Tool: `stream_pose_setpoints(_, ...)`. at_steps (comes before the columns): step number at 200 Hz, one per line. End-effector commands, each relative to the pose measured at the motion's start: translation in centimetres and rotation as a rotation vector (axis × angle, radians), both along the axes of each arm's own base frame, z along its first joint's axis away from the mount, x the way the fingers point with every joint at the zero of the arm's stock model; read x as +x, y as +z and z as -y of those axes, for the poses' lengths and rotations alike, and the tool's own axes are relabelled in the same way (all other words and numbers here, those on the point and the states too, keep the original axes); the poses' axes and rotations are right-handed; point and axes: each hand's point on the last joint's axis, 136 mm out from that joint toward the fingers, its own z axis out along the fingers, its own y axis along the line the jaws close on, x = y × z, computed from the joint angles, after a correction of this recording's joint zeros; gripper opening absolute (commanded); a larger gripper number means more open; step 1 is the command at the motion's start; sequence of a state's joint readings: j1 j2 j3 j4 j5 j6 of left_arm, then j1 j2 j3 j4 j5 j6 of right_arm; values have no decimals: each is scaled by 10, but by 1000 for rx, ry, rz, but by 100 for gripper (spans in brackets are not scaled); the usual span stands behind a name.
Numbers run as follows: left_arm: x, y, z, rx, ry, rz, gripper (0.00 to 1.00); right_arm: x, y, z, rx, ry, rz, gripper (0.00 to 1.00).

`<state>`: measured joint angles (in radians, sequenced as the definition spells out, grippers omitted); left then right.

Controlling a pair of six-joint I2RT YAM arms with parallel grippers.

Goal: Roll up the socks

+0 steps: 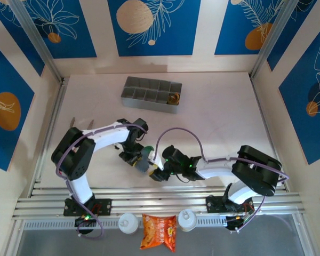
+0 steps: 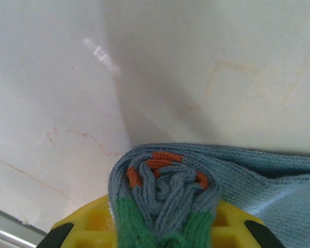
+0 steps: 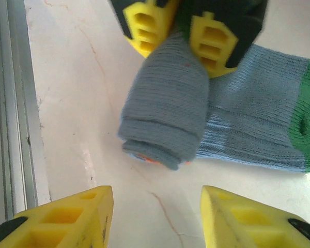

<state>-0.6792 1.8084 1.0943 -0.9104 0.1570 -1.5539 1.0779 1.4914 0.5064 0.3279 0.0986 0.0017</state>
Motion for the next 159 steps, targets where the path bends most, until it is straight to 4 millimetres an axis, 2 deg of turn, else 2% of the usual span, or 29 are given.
stream_pose_setpoints(1, -58, -30, -45, 244, 1, -269, 0, 10, 4, 1, -9, -98, 85, 51)
stream_pose_setpoints(44, -49, -32, -39, 246, -21, -268, 0, 28, 21, -25, -21, -124, 204, 52)
stream_pose_setpoints(69, -43, -34, -35, 239, -32, -257, 0, 26, 24, -38, -22, -79, 215, 52)
stream_pose_setpoints(116, -34, -38, -29, 228, -41, -240, 0, 14, 9, -50, -55, -43, 160, 52)
stream_pose_setpoints(159, -27, -38, -24, 210, -46, -214, 0, 18, -9, -45, -108, -96, 120, 51)
